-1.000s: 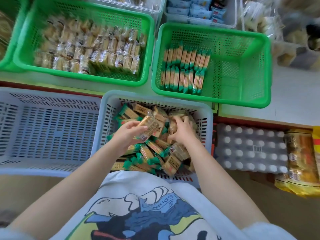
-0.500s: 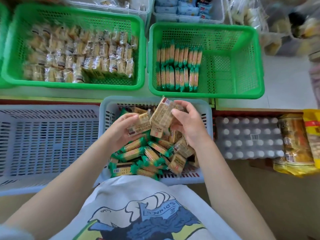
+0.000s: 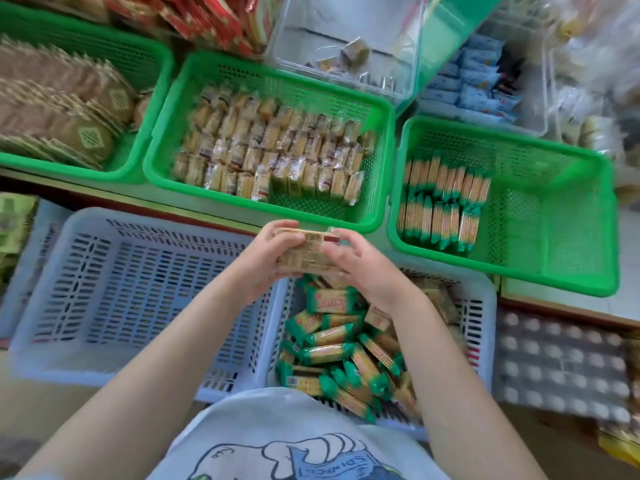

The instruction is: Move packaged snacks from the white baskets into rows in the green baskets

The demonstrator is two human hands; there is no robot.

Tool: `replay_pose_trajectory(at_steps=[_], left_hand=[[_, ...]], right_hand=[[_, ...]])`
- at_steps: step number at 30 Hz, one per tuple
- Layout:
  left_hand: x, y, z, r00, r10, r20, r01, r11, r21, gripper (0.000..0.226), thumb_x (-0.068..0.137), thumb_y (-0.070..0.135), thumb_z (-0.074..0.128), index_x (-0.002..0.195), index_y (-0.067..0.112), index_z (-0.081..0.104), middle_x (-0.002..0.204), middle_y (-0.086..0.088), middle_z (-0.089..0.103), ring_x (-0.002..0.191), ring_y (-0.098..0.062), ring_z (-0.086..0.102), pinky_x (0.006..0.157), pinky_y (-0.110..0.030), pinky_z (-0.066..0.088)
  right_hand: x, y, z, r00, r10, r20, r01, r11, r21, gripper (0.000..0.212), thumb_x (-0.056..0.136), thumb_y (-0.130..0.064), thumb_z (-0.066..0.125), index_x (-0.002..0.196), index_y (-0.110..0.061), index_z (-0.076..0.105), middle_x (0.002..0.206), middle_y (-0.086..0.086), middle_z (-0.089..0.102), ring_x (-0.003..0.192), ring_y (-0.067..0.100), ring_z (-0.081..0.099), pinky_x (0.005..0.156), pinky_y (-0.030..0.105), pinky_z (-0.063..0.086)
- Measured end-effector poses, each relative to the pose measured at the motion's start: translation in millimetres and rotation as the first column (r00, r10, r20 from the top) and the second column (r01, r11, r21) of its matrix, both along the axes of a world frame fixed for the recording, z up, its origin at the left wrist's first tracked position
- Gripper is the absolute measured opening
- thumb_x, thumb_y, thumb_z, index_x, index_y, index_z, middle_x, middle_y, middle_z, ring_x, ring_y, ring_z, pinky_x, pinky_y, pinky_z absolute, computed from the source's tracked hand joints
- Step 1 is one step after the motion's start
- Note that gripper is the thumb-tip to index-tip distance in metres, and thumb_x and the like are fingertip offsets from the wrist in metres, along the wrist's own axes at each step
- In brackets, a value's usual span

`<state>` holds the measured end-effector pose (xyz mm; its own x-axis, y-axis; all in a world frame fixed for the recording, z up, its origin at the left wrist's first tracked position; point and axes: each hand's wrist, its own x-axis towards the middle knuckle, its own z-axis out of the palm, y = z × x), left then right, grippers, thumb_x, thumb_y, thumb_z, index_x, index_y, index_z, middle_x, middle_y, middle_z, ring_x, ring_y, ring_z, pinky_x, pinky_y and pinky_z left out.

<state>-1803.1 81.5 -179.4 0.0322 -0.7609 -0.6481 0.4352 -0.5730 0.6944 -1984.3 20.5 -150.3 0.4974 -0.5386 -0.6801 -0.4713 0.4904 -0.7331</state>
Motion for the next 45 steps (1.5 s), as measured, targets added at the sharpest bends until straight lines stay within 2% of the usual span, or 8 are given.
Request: replay_pose_trajectory(at_steps=[5,10,14,20,27,34,39,45], left_hand=[[45,-25,1,0.918,0.044,0.395,-0.015,0.997,-0.076,0.055,0.097,0.034,0.055,0.148,0.025,0.036,0.131,-0.003,0.053,0.111,-0.016,0.058,0.081,-0.026,0.048],[92,-9,-48,0.082,-0.187,0.979,0.368,0.919,0.145,0.071,0.094,0.062,0.019,0.154,0.026,0.033,0.164,0.003,0.026,0.153,-0.018,0.011,0.123,-0.047,-0.001],[99,7,-85,-0.128,-0.274,0.953,0.462,0.834,0.302,0.075,0.095,0.066,0.005,0.16,0.03,0.004,0.169,0.005,-0.001,0.153,-0.018,-0.017,0.121,-0.047,-0.015],[100,8,-99,-0.134,-0.193,0.972,0.47,0.851,0.234,0.074,0.098,0.067,0.007,0.161,0.027,0.004,0.168,0.003,-0.002,0.151,-0.016,-0.02,0.119,-0.045,-0.022],[101,9,-110,-0.158,-0.12,0.98,0.483,0.856,0.182,0.075,0.099,0.066,0.013,0.161,0.024,0.007,0.168,0.0,0.001,0.154,-0.02,-0.01,0.12,-0.048,-0.019],[100,9,-109,-0.177,-0.148,0.973,0.487,0.846,0.217,0.078,0.099,0.067,0.017,0.161,0.024,-0.003,0.167,0.001,-0.009,0.153,-0.021,-0.016,0.121,-0.051,-0.014],[102,6,-88,-0.194,-0.291,0.937,0.487,0.8,0.35,0.077,0.099,0.068,0.012,0.157,0.027,-0.019,0.164,0.002,-0.026,0.147,-0.019,-0.033,0.118,-0.049,-0.023],[62,-1,-31,-0.119,-0.269,0.956,0.521,0.802,0.291,0.066,0.101,0.055,0.039,0.153,0.015,0.036,0.166,-0.008,0.019,0.155,-0.025,0.009,0.124,-0.047,0.003]], right_hand=[[61,-34,-7,0.997,-0.07,0.023,0.073,0.984,-0.164,0.034,0.085,-0.036,0.078,0.112,-0.02,0.064,0.111,0.011,0.072,0.106,0.033,0.069,0.094,0.051,0.056],[96,-77,-22,0.965,-0.2,-0.17,0.141,0.942,-0.304,0.052,0.084,-0.051,0.074,0.118,-0.014,0.056,0.113,0.015,0.063,0.092,0.019,0.059,0.077,0.033,0.048],[125,-86,-53,0.86,-0.132,-0.493,-0.037,0.947,-0.319,0.061,0.081,-0.058,0.07,0.122,-0.016,0.051,0.117,0.004,0.06,0.098,0.022,0.06,0.078,0.037,0.05],[170,-85,-62,0.801,-0.069,-0.594,-0.114,0.957,-0.266,0.115,0.087,-0.068,0.061,0.158,-0.002,-0.001,0.163,0.013,0.028,0.143,0.033,0.038,0.109,0.043,0.038],[165,-87,-68,0.711,0.126,-0.692,-0.295,0.947,-0.131,0.098,0.089,-0.077,0.045,0.147,0.002,0.041,0.151,0.019,0.045,0.129,0.036,0.052,0.101,0.041,0.042],[178,-90,-62,0.604,0.301,-0.738,-0.497,0.866,-0.053,0.088,0.098,-0.071,0.026,0.155,-0.005,0.032,0.159,0.019,0.034,0.139,0.037,0.042,0.106,0.044,0.038],[121,-64,-33,0.767,0.184,-0.615,-0.412,0.875,-0.252,0.057,0.104,-0.053,0.039,0.068,-0.01,0.051,0.066,0.004,0.044,0.06,0.019,0.042,0.06,0.033,0.027],[-5,-10,-14,0.863,-0.222,-0.454,-0.109,0.796,-0.596,0.03,0.101,-0.028,0.051,0.099,-0.012,0.076,0.102,0.0,0.068,0.101,0.017,0.056,0.084,0.032,0.042]])
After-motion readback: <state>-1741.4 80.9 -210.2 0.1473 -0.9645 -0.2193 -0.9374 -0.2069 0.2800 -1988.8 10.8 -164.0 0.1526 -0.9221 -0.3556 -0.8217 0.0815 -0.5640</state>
